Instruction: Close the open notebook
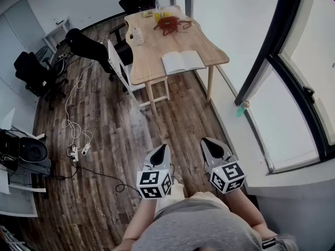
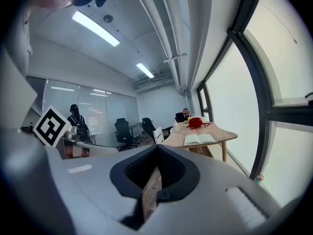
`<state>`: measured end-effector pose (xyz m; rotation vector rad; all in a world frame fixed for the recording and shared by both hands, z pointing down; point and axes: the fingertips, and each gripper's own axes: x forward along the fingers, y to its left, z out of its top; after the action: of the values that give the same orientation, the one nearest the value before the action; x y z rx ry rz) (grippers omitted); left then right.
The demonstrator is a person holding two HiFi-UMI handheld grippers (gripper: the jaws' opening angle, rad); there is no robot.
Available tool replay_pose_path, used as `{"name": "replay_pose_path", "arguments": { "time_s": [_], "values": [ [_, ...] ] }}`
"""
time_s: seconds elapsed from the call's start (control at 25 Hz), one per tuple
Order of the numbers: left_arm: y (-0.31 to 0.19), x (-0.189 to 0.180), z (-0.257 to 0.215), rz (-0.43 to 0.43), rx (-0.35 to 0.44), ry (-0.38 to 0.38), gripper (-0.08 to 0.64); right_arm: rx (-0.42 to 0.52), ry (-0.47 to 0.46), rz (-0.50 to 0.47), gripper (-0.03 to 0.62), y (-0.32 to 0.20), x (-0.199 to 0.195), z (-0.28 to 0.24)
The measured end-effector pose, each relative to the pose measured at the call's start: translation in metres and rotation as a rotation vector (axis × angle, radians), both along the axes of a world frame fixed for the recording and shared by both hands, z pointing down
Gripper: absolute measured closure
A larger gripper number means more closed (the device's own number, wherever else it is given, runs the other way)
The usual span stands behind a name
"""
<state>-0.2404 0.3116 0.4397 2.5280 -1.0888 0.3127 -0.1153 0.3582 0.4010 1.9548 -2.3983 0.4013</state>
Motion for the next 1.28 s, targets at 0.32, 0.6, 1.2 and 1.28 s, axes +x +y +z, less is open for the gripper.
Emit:
{"name": "replay_pose_path", "arguments": {
  "time_s": [0.32, 0.6, 1.2, 1.28],
  "values": [
    [-0.013, -0.006, 0.000, 0.024, 0.007, -0.005, 0.555, 0.011, -0.006, 0.009, 0.594, -0.015, -0.007, 0.000],
    [-0.041, -0.012, 0.001, 0.038, 0.006, -0.001, 0.554, 0.006, 0.026, -0.009, 0.594, -0.042, -0.020, 0.001],
    [-0.111, -0.044, 0.014, 0.075, -0.010, -0.002, 0.554, 0.012, -0.021, 0.038, 0.592, -0.106, -0.053, 0.008],
    [-0.117, -0.045, 0.016, 0.081, -0.015, -0.004, 0.554, 0.008, -0.016, 0.034, 0.592, -0.112, -0.055, 0.009]
  ]
}}
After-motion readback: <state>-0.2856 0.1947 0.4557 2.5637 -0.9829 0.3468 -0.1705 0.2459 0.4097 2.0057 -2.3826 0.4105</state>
